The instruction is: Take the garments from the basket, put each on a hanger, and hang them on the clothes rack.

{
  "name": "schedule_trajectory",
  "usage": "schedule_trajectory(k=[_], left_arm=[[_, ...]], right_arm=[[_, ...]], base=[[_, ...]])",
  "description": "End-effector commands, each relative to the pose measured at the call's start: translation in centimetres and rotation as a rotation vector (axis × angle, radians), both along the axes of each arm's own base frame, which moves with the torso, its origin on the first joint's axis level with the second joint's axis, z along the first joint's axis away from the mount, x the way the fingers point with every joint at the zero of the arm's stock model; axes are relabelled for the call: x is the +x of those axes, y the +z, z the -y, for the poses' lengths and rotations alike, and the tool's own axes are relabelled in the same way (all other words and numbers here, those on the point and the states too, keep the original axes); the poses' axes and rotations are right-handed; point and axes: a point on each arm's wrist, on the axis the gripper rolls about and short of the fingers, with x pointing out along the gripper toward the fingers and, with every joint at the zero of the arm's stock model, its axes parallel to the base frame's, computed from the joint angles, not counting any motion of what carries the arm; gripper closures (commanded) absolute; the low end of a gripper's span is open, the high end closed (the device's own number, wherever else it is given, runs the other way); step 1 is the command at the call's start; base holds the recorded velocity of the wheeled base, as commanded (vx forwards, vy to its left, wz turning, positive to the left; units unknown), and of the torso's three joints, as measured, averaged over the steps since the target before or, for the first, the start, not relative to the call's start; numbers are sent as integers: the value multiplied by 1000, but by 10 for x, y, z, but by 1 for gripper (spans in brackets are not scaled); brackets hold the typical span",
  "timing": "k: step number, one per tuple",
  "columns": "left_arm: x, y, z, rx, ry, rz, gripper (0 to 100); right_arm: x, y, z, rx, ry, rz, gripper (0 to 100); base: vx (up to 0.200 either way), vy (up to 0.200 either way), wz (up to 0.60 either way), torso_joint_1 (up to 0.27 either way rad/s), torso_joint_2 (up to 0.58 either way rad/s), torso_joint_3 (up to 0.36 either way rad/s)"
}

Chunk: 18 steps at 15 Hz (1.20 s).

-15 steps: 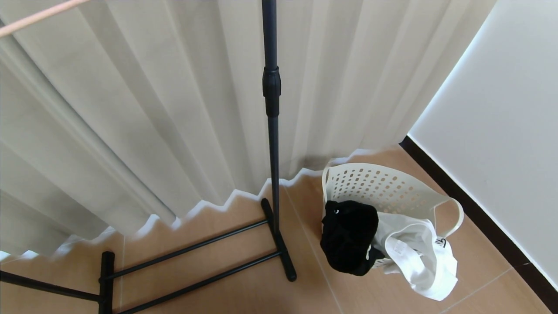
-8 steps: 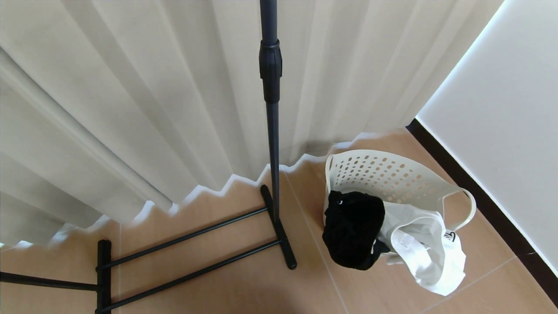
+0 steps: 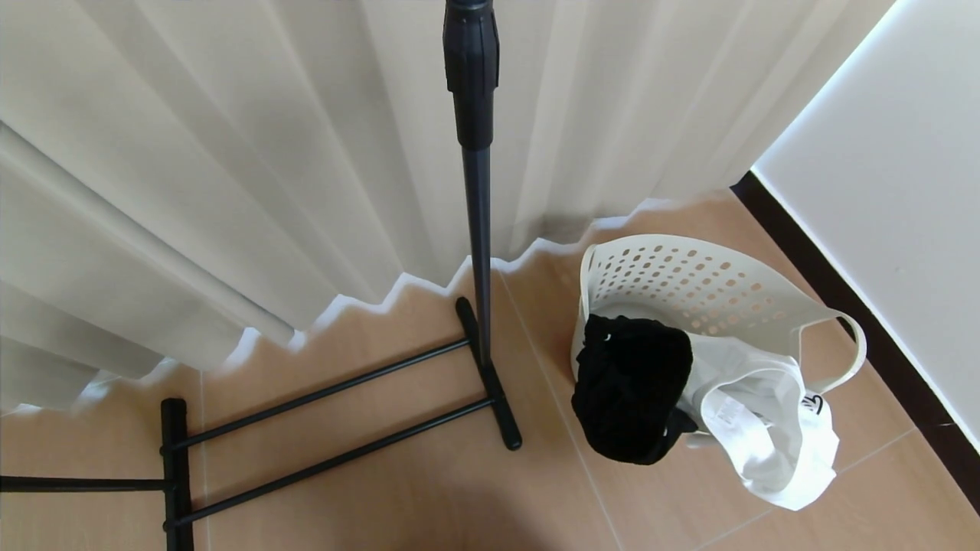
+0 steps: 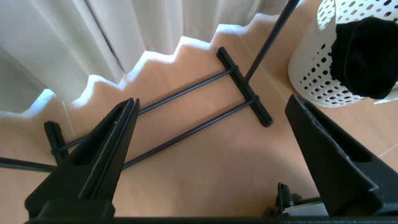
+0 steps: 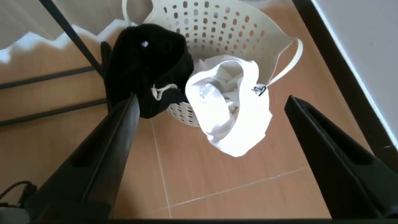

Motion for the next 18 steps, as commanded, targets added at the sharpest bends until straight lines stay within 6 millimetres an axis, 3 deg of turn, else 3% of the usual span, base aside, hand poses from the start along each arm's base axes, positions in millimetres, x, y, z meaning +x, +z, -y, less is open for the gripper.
schedule_trajectory(k=[1, 4, 5, 6, 9, 13, 16, 18], left_arm=[[0, 0, 0, 1, 0, 0, 0], [0, 0, 0, 1, 0, 0, 0], [0, 0, 0, 1, 0, 0, 0], [0, 0, 0, 1, 0, 0, 0], [0, 0, 0, 1, 0, 0, 0], [0, 0, 0, 1, 0, 0, 0], [0, 0, 0, 1, 0, 0, 0], [0, 0, 0, 1, 0, 0, 0]], right_arm=[[6, 1, 0, -2, 14, -72, 0], [30, 4, -1, -21, 113, -363, 0], [31, 4, -1, -22, 117, -369, 0], [47, 9, -4, -43, 174, -463, 0], [79, 29, -10, -55, 178, -536, 0], [145, 50, -24, -171, 221, -667, 0], [217, 44, -39, -252, 232, -723, 0], [246, 37, -43, -345, 212, -725, 0]], base=[[0, 0, 0, -2, -2, -183], [0, 0, 0, 2, 0, -55], [0, 0, 0, 0, 0, 0], [0, 0, 0, 0, 0, 0], [0, 0, 0, 0, 0, 0], [0, 0, 0, 0, 0, 0], [0, 0, 0, 0, 0, 0], [0, 0, 0, 0, 0, 0]])
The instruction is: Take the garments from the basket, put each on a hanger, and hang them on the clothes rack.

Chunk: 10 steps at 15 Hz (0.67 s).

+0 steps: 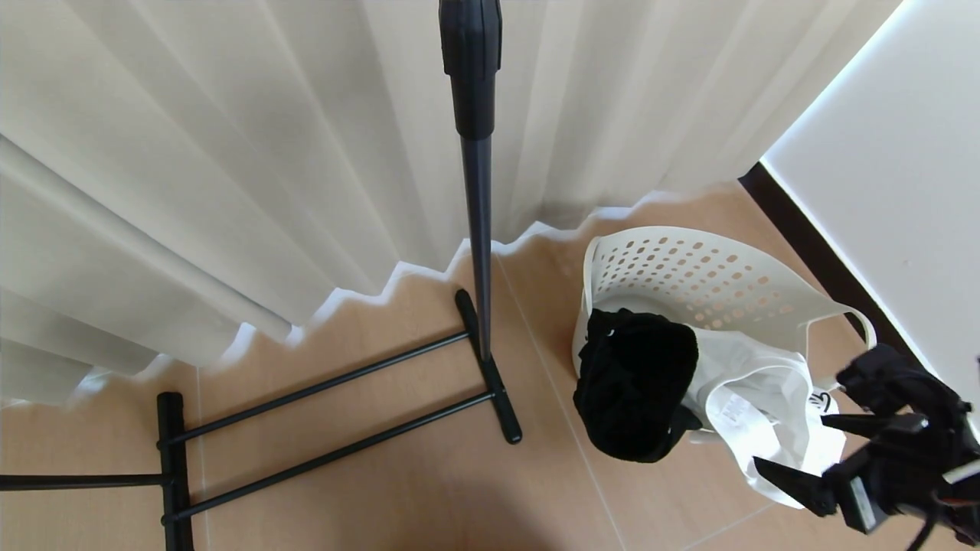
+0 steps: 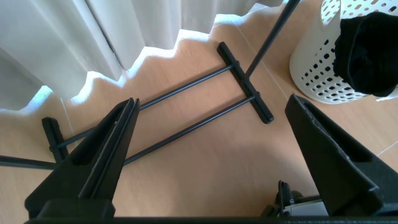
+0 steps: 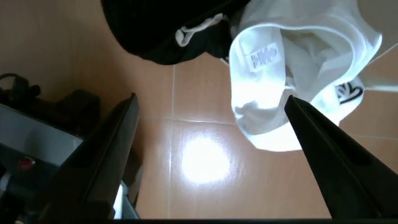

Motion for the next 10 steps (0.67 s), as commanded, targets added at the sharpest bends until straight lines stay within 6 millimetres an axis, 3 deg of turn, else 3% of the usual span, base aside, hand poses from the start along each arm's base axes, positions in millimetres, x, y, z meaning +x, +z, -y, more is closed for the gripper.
schedule_trajectory(k=[1, 7, 10], left_arm=[[0, 0, 0, 0, 0, 0, 0], [0, 0, 0, 0, 0, 0, 0], [0, 0, 0, 0, 0, 0, 0]], right_arm=[[78, -25, -14, -167, 37, -72, 0], [170, -40, -29, -264, -40, -8, 0], [196, -39, -33, -287, -80, 43, 0]], base=[[0, 0, 0, 0, 0, 0], [0, 0, 0, 0, 0, 0], [0, 0, 0, 0, 0, 0]])
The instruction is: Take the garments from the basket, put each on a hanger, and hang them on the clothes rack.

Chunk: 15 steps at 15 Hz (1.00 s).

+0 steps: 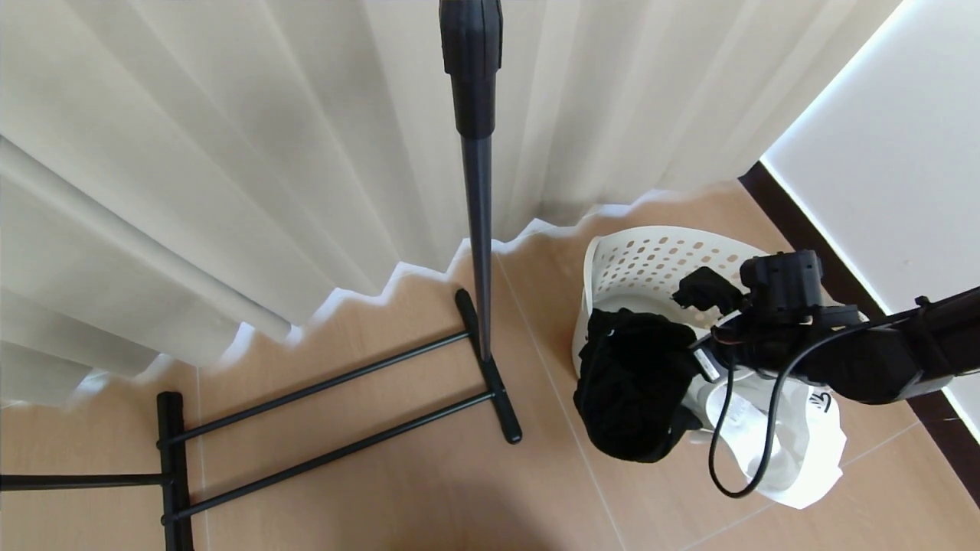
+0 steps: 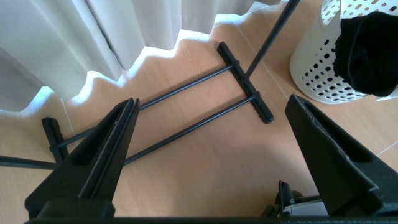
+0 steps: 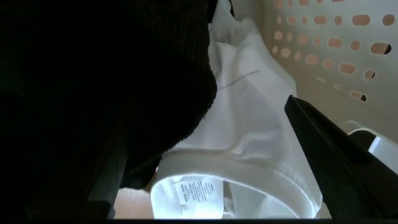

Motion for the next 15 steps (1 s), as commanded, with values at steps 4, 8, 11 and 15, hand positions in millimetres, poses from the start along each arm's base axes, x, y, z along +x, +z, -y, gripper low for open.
schedule_trajectory(k=[4, 8, 11, 15], left_arm=[[0, 0, 0, 1, 0, 1, 0], [0, 0, 0, -1, 0, 1, 0], [0, 0, 0, -1, 0, 1, 0], [0, 0, 0, -2, 0, 0, 0]], right_arm=[[32, -9, -6, -1, -15, 32, 0], [36, -15, -7, 10, -15, 89, 100], [23, -9, -4, 26, -18, 103, 100], [-66, 57, -21, 193, 49, 311, 100]], base=[[0, 0, 0, 0, 0, 0], [0, 0, 0, 0, 0, 0], [0, 0, 0, 0, 0, 0], [0, 0, 0, 0, 0, 0]])
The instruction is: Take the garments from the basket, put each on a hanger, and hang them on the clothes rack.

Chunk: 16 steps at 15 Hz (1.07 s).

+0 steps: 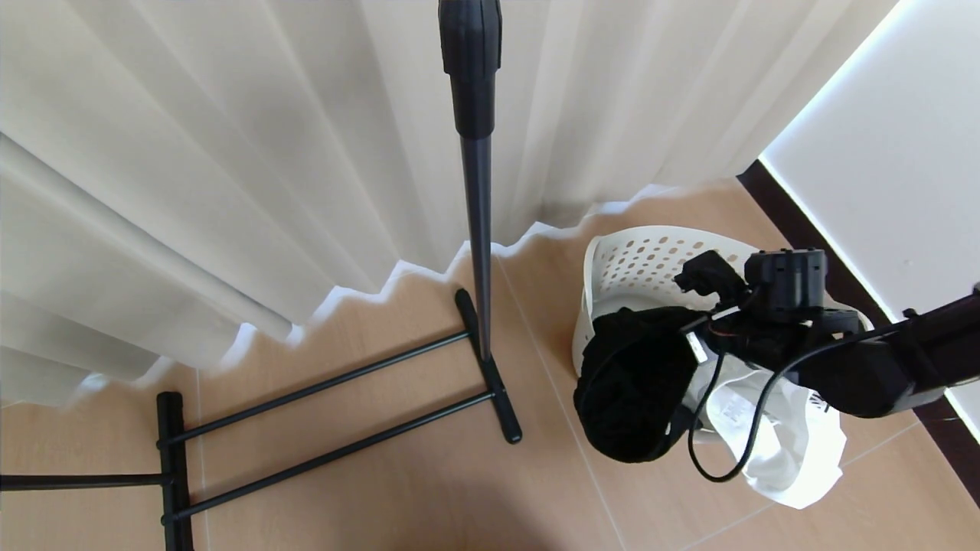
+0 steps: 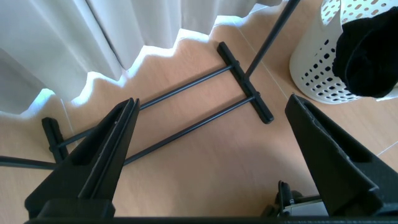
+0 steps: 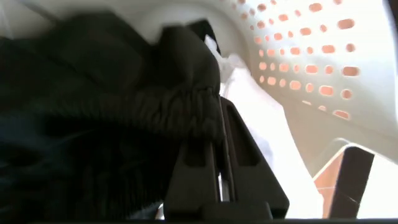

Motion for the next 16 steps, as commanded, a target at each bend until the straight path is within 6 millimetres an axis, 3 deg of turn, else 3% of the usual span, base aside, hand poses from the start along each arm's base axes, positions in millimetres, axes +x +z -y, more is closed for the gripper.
schedule_trajectory(k=[1, 2, 4, 5, 9, 16], left_arm=[[0, 0, 0, -1, 0, 0, 0], [0, 0, 0, -4, 0, 0, 0], [0, 0, 0, -7, 0, -1, 0], [0, 0, 0, -7, 0, -1, 0], [0, 0, 0, -2, 0, -2, 0], [0, 0, 0, -2, 0, -2, 0]], right_arm=[[-94, 66, -20, 174, 108, 189, 100], [-126, 83, -24, 243, 162, 237, 100], [-166, 100, -25, 301, 241, 300, 100], [-197, 108, -12, 341, 268, 343, 100], [-210, 118, -4, 364, 274, 389, 100], [-209, 116, -5, 361, 273, 380, 100]], base=[[0, 0, 0, 0, 0, 0], [0, 0, 0, 0, 0, 0], [0, 0, 0, 0, 0, 0], [0, 0, 0, 0, 0, 0], [0, 0, 0, 0, 0, 0], [0, 0, 0, 0, 1, 47]])
